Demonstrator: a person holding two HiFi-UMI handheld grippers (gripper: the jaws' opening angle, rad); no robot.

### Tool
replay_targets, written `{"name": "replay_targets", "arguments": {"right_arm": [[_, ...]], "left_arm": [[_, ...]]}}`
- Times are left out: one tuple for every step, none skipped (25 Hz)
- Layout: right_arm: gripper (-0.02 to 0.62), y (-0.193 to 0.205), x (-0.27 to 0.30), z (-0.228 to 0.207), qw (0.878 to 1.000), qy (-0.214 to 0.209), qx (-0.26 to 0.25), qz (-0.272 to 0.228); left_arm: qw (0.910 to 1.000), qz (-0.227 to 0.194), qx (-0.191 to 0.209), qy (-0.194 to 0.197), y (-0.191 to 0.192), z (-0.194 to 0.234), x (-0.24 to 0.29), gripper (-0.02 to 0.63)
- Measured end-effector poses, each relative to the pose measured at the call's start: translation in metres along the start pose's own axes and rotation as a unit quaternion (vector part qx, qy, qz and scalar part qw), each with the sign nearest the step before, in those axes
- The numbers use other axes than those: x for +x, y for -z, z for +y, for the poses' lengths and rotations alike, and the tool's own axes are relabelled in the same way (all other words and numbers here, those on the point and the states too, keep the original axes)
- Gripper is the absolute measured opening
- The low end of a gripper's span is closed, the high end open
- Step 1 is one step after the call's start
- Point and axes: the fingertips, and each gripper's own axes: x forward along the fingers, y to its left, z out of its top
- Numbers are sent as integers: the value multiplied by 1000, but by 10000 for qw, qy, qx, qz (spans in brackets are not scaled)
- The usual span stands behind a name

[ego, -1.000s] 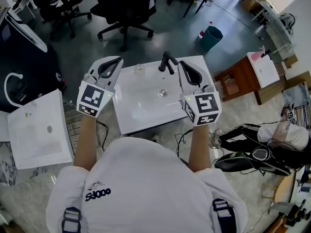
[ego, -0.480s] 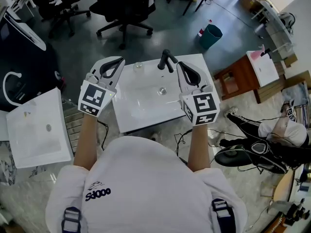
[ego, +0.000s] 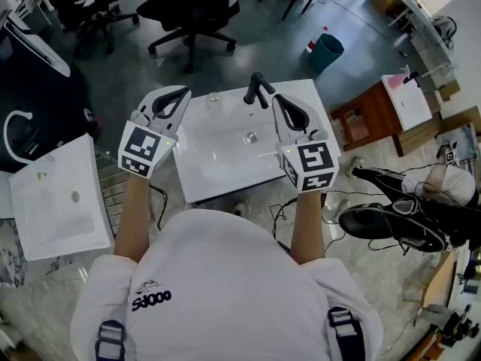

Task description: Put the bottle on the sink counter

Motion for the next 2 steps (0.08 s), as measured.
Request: {"name": "replay_targets", "arguments": {"right_arm": [[9,1,0,0,10000,-4,0,5],[9,1,0,0,10000,-8,1,10]], "left_arm": [[10000,6,-10,9,0,-1,0,6],[10000,12,-20,19,1,-2,1,6]]}}
